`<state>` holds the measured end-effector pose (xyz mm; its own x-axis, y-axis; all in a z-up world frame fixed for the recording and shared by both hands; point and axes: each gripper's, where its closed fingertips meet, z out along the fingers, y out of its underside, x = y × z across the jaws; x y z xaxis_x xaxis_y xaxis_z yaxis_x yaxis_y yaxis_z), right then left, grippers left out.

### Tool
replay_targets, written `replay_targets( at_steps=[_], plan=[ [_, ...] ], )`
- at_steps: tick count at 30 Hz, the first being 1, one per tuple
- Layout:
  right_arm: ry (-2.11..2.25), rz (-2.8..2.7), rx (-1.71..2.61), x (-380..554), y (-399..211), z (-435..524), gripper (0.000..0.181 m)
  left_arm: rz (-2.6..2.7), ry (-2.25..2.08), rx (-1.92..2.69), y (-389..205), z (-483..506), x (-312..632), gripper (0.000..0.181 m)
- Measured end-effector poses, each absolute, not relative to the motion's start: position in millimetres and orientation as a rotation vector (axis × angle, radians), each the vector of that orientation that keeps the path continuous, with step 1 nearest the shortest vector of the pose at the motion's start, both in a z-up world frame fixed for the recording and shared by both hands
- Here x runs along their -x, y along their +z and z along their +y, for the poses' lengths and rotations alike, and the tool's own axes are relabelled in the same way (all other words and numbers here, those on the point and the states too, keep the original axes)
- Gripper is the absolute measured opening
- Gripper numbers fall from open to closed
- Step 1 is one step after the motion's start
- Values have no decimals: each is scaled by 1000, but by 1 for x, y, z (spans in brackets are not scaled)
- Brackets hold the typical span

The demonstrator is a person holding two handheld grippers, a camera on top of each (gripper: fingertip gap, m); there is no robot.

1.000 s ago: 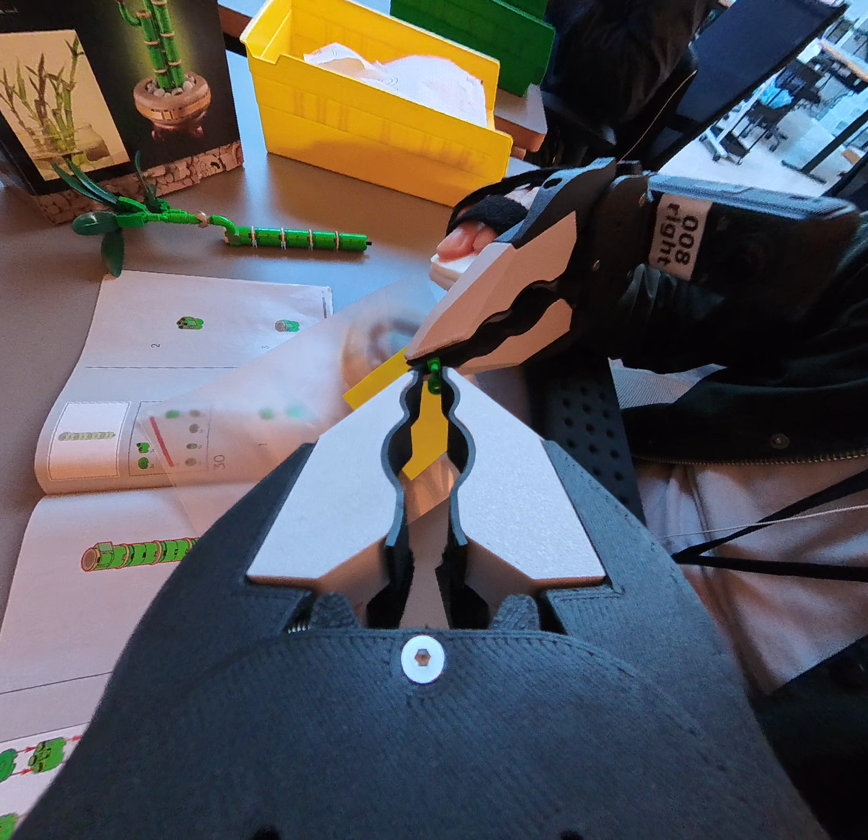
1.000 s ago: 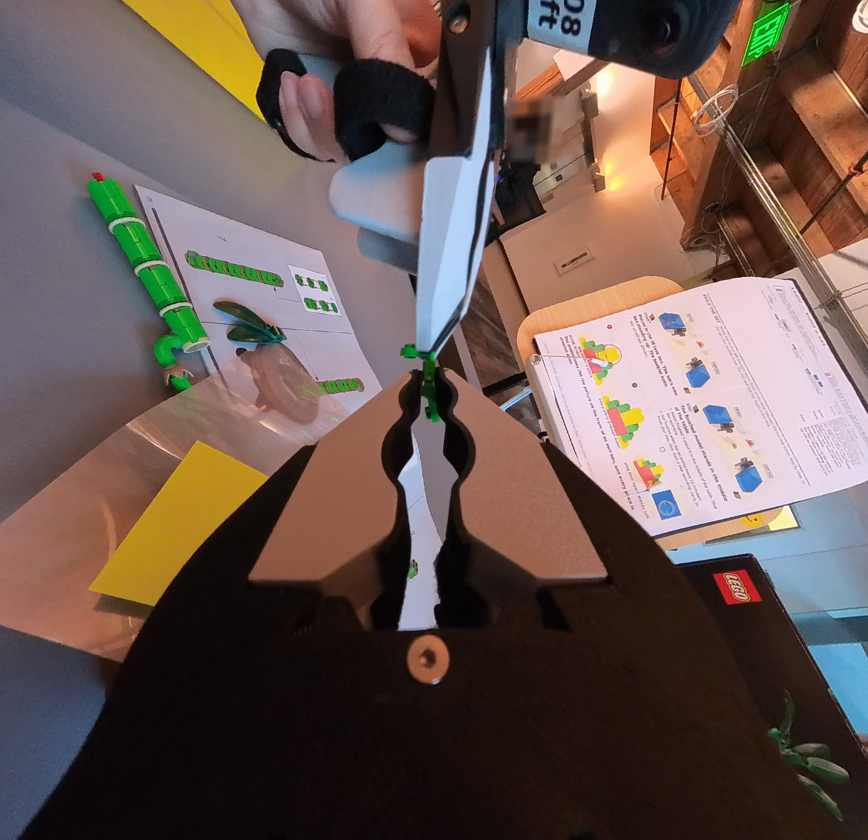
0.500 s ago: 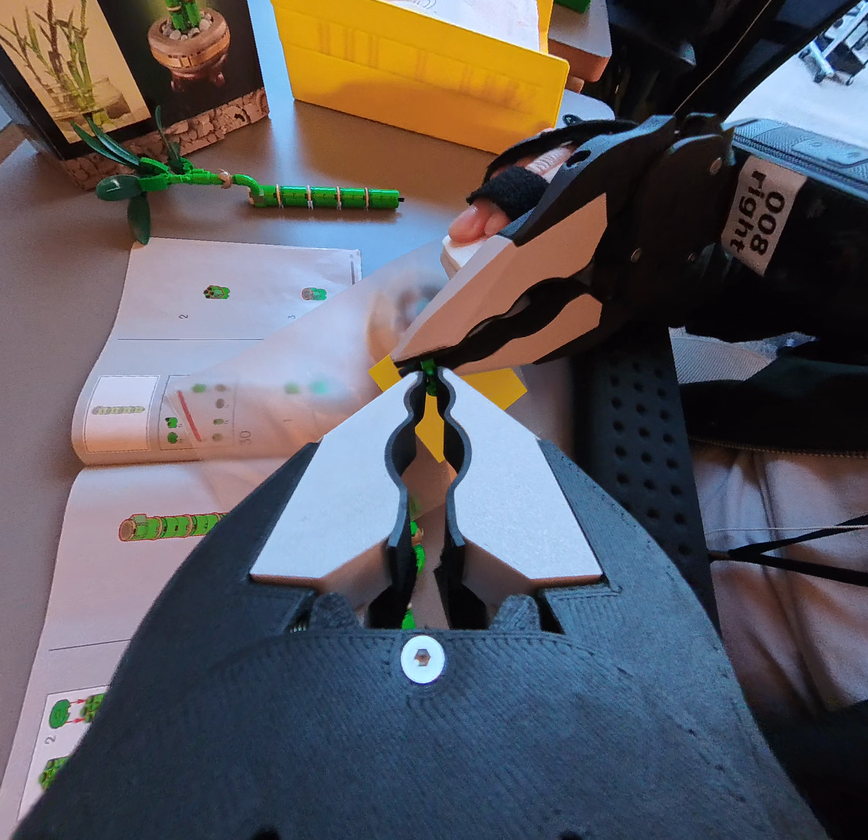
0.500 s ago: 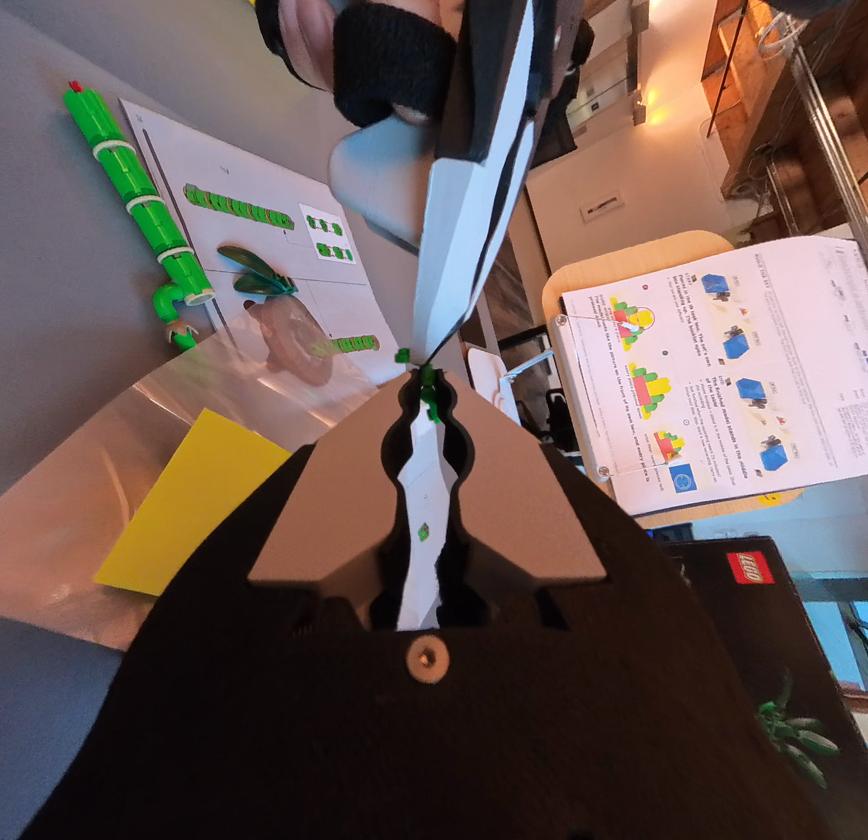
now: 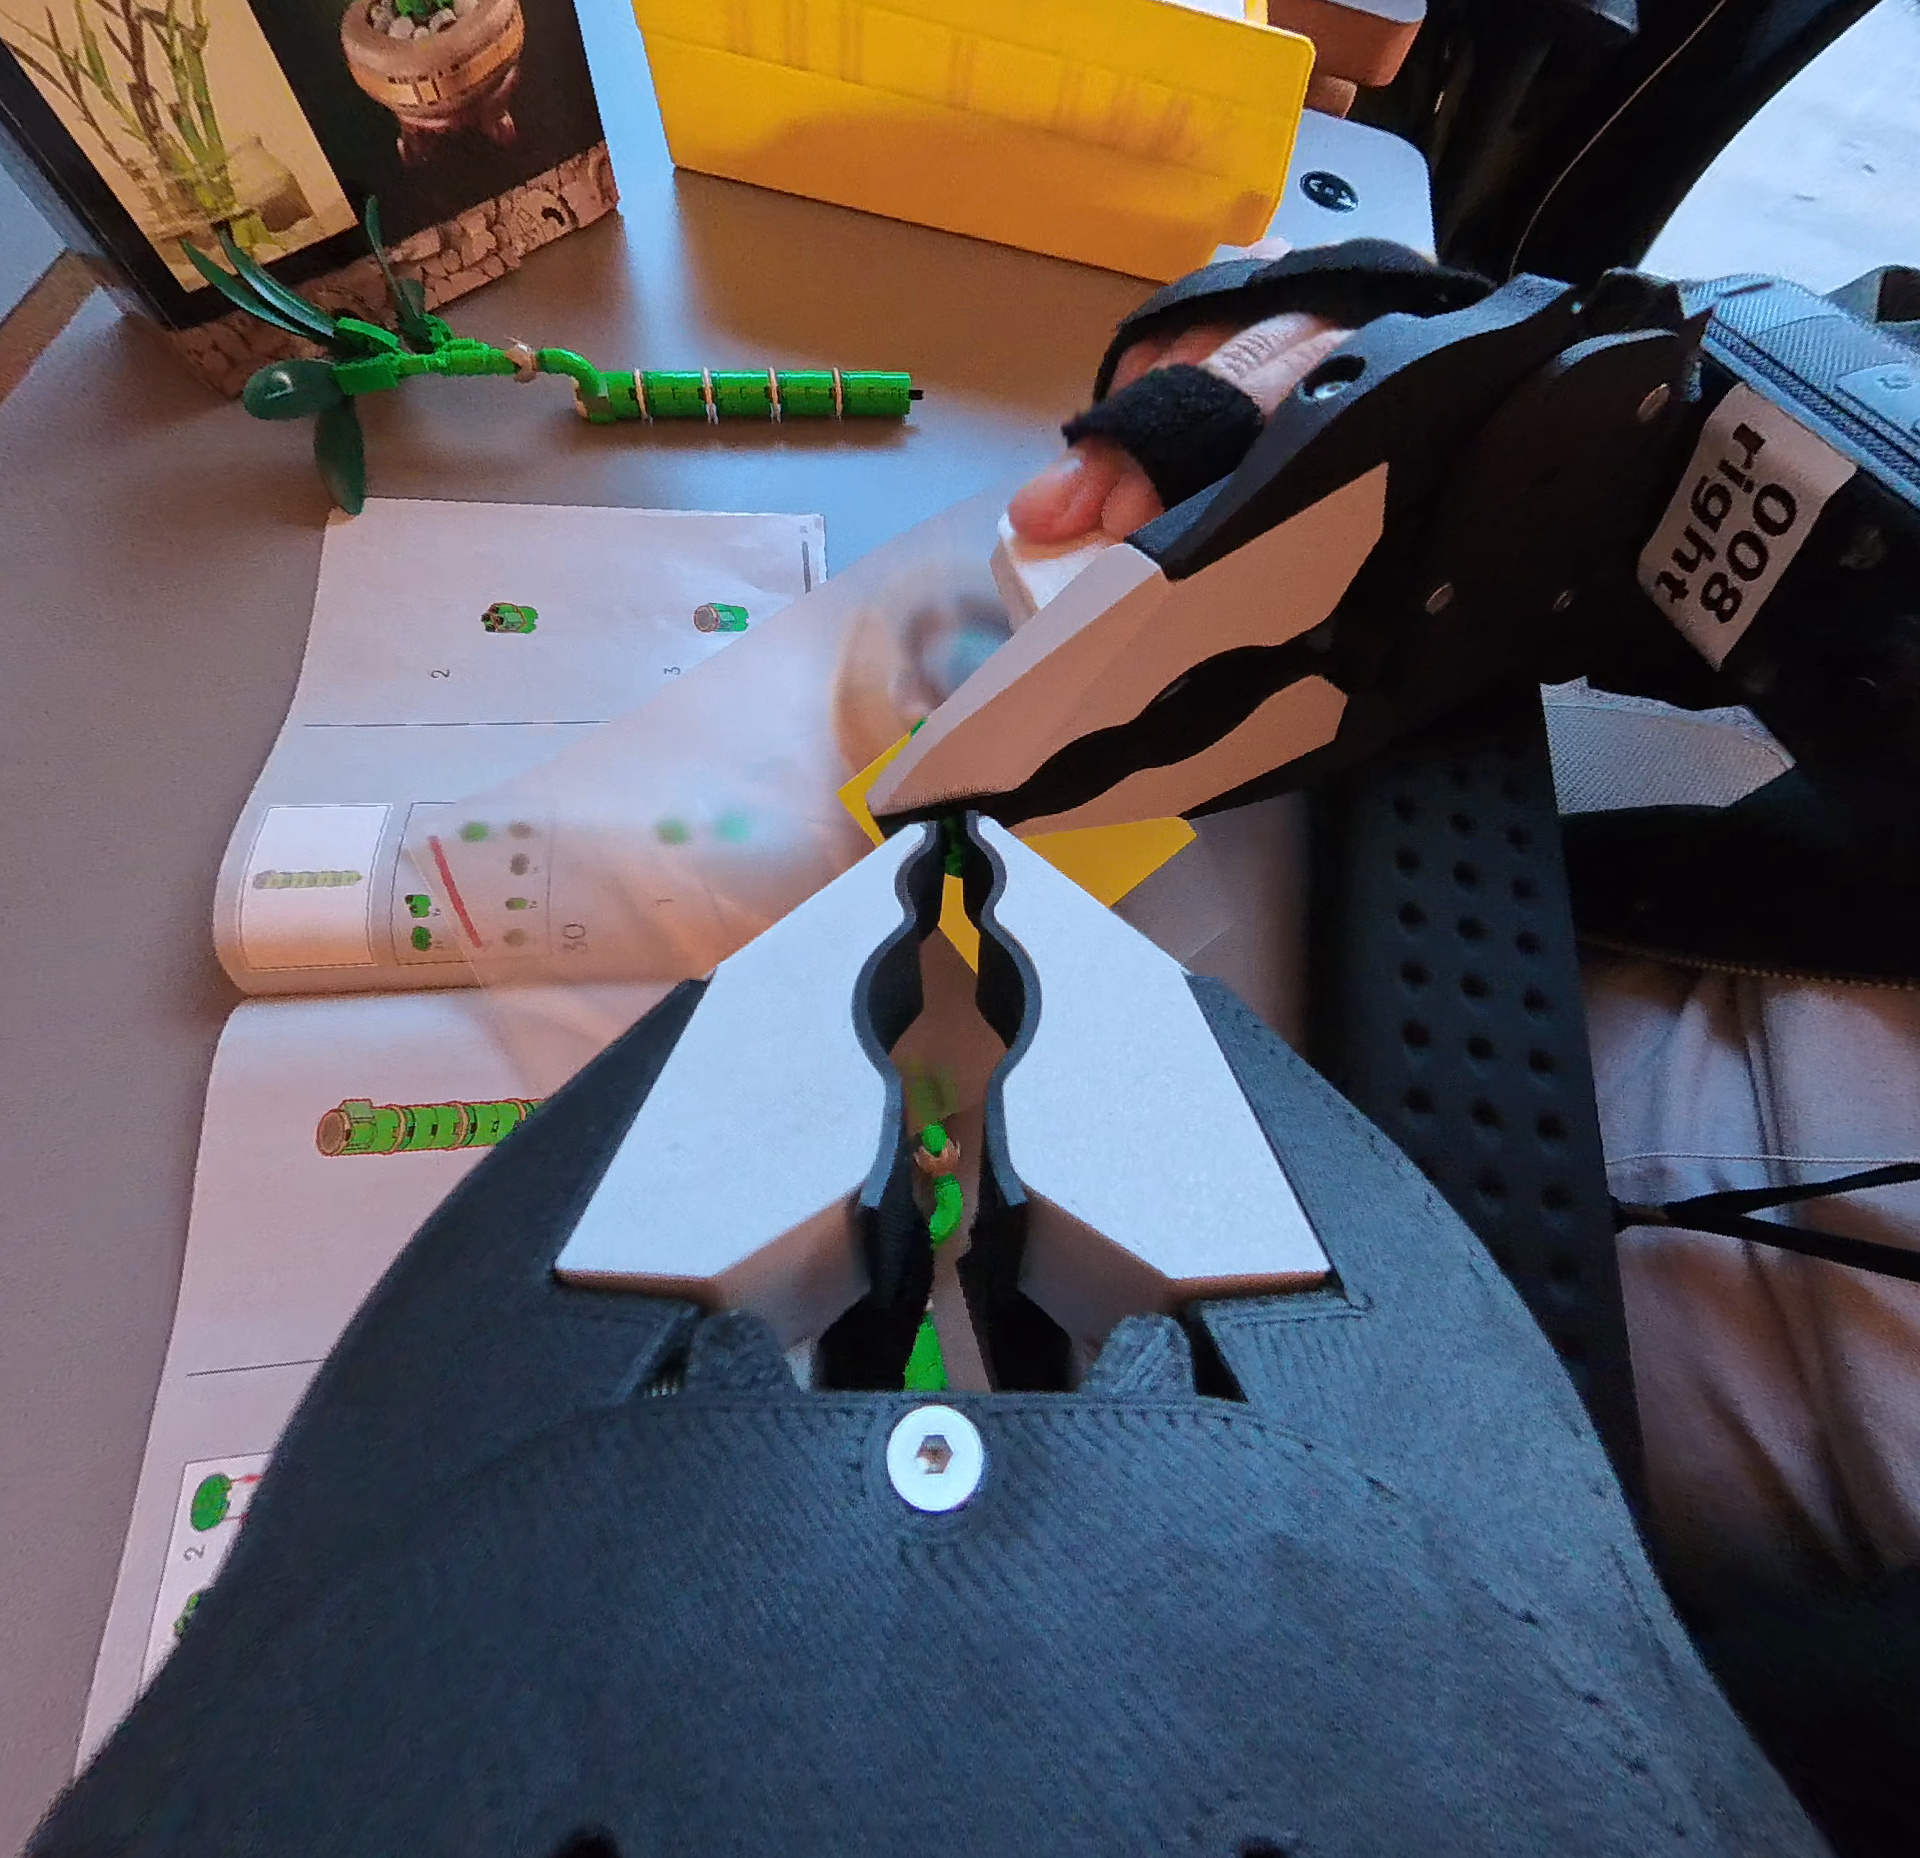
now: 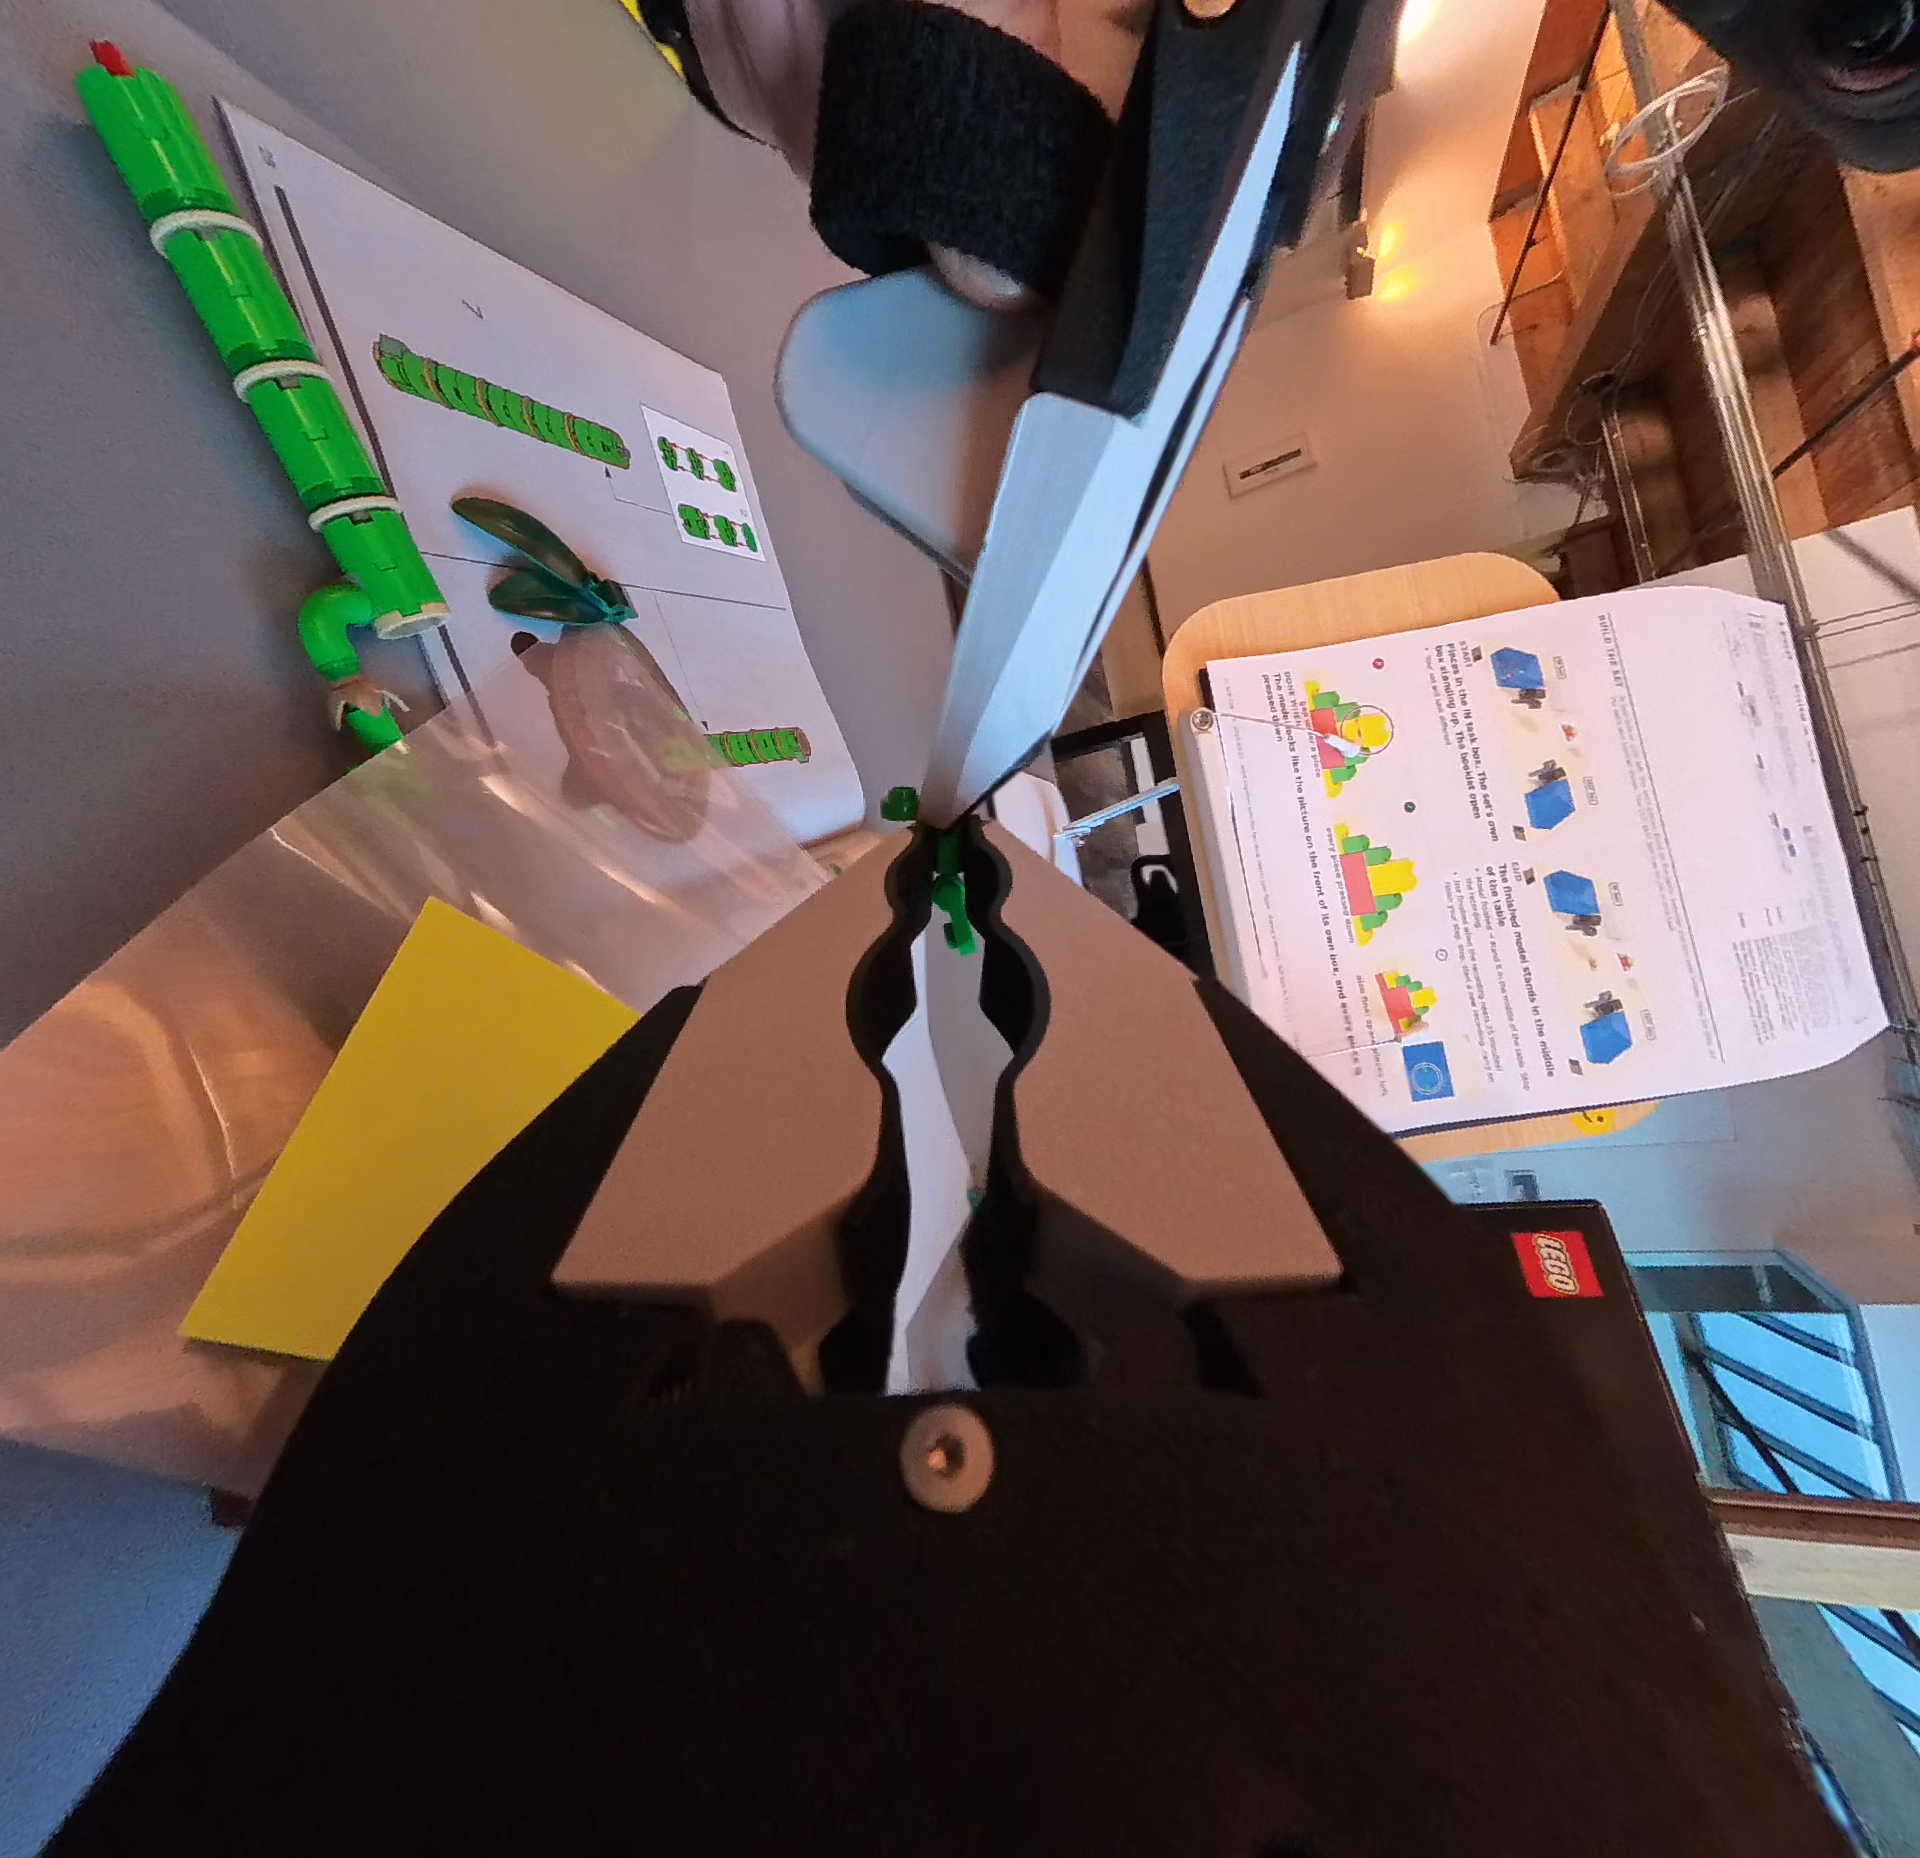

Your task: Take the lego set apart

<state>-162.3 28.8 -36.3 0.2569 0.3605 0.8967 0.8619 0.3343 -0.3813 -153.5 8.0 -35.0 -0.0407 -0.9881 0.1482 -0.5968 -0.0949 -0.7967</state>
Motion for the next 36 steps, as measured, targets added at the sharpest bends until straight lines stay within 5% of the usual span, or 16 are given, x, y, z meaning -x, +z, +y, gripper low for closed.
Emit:
replay_targets(
  at_steps=[18, 20, 23, 31, 33, 36],
  plan=[
    [-434, -1359, 1262, 156, -38, 27, 6, 1662, -1072, 1800, -34, 7, 155, 0],
    [-693, -1320, 1443, 96, -52, 54, 7, 1626, -853, 1857, -35, 35, 180, 0],
    [-437, -1071, 1356, 83, 1, 43, 4, 1372, -1237, 1676, 46, 40, 203, 0],
    [-415, -1079, 1214, 115, 14, 30, 4, 1431, -1329, 1579, 35, 11, 163, 0],
    [-393, -1083, 1193, 123, 17, 25, 4, 1432, -1321, 1616, 22, 8, 149, 29],
    [-400, -1115, 1175, 134, 12, 22, 4, 1439, -1276, 1607, 12, 4, 136, 25]
  ],
)
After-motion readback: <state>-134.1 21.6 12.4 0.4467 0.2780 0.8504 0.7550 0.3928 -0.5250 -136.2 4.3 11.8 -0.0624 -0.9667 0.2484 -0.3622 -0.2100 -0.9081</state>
